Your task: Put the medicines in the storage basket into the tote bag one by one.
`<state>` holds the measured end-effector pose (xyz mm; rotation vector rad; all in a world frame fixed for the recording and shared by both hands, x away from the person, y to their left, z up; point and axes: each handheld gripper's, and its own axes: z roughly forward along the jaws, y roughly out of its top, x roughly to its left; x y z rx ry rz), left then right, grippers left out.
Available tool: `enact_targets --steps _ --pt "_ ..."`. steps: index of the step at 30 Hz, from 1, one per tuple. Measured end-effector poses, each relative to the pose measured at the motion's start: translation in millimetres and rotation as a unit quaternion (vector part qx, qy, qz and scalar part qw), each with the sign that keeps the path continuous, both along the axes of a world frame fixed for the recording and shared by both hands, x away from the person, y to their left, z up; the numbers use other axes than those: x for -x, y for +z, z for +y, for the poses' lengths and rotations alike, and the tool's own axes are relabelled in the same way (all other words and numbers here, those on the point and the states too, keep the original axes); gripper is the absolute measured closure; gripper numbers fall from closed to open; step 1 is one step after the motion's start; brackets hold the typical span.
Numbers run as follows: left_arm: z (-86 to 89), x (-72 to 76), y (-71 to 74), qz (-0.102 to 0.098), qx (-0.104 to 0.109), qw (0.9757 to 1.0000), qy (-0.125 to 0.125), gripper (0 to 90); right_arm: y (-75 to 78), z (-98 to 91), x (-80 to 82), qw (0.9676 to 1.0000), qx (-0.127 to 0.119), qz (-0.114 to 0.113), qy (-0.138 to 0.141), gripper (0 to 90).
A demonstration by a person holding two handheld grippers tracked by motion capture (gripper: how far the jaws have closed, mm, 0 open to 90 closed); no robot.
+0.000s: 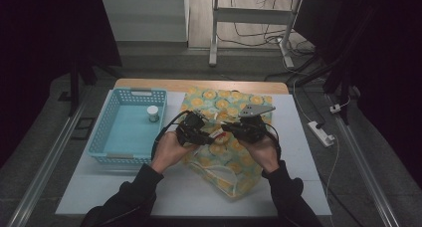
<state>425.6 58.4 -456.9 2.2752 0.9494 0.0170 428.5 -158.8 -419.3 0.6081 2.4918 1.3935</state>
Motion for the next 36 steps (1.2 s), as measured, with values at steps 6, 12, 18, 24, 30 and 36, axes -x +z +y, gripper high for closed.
enact_targets --steps 6,12,18,24,30,36 --pt "-2.7 -10.3 -1.7 -0.003 0.007 0.9999 0.015 71.3 -0.1 -1.7 -0.9 1.0000 -0.001 0.002 -0.002 90.0" --pt "-8.3 -18.9 -4.9 -0.014 0.008 0.9995 0.029 71.2 -0.2 -1.0 -0.4 1.0000 -0.003 -0.001 -0.001 90.0" --pt "-11.0 -28.8 -11.7 -0.023 0.008 0.9985 0.050 71.2 -4.3 -1.4 -3.0 1.0000 0.000 0.004 -0.005 90.0" --pt "-12.2 -39.3 -20.2 -0.027 0.001 0.9972 0.069 71.2 -6.0 -0.9 -4.1 1.0000 0.001 0.005 -0.007 90.0" --pt "-10.5 -47.6 -27.4 -0.023 -0.002 0.9962 0.084 71.1 -7.8 -0.6 -4.8 0.9999 0.003 0.007 -0.009 90.0" --pt "-12.5 -52.8 -32.8 -0.027 -0.018 0.9945 0.100 71.1 -9.8 1.3 -4.9 0.9999 0.006 0.007 -0.007 90.0"
